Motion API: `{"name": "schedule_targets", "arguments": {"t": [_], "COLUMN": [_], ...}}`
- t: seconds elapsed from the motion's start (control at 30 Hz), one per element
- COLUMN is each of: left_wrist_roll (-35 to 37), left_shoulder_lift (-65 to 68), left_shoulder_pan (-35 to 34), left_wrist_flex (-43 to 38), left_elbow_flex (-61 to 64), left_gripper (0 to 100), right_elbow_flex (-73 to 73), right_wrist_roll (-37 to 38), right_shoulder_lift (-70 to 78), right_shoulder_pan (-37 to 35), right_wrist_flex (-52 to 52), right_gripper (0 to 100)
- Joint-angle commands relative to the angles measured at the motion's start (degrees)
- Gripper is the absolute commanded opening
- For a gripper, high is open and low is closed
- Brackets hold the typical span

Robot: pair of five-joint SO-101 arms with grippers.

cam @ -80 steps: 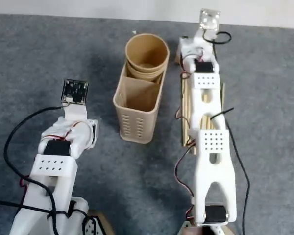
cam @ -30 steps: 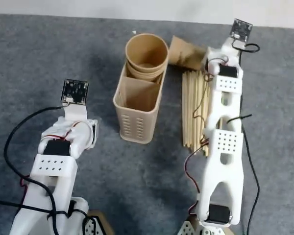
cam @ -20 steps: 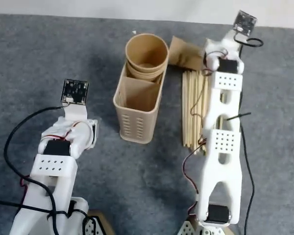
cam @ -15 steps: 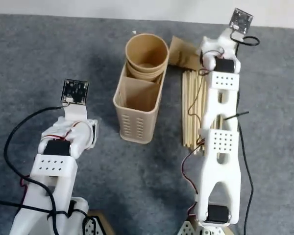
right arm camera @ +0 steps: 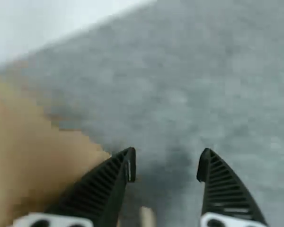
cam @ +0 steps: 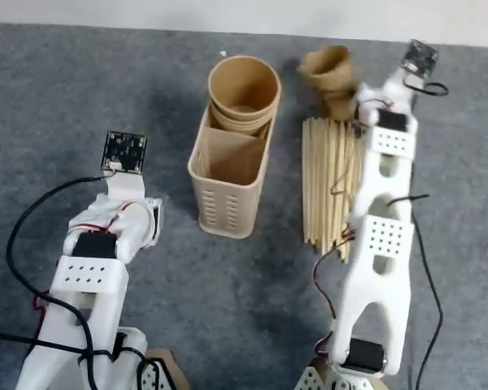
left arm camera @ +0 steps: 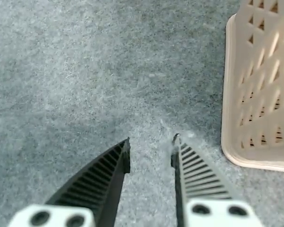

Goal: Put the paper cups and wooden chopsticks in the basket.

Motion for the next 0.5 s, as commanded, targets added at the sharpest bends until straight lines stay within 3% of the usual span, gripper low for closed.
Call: {"name": "schedule_targets", "arguments": {"t": [0.0,0.2,0.47], "left_wrist_roll": [0.4,0.4,0.4], "left_shoulder_lift": [-1.4,-1.1,-1.1], "left_shoulder_pan": [0.8,0.8,0.8], "left_wrist_flex": [-0.9,-0.9,-1.0], "left_elbow_flex": [-0.3,-0.3,-0.4], "left_gripper": [17,17,17], "right_elbow_flex": [-0.2,-0.9,-18.5], "right_wrist_roll": [1.9,1.8,1.8], "right_shoulder_lift": [-1.9,-2.7,-6.8], "right_shoulder_pan": [2.2,5.8,5.8], "right_wrist_flex": [2.6,6.2,16.5], "right_gripper": [22.8,22.8,22.8]}}
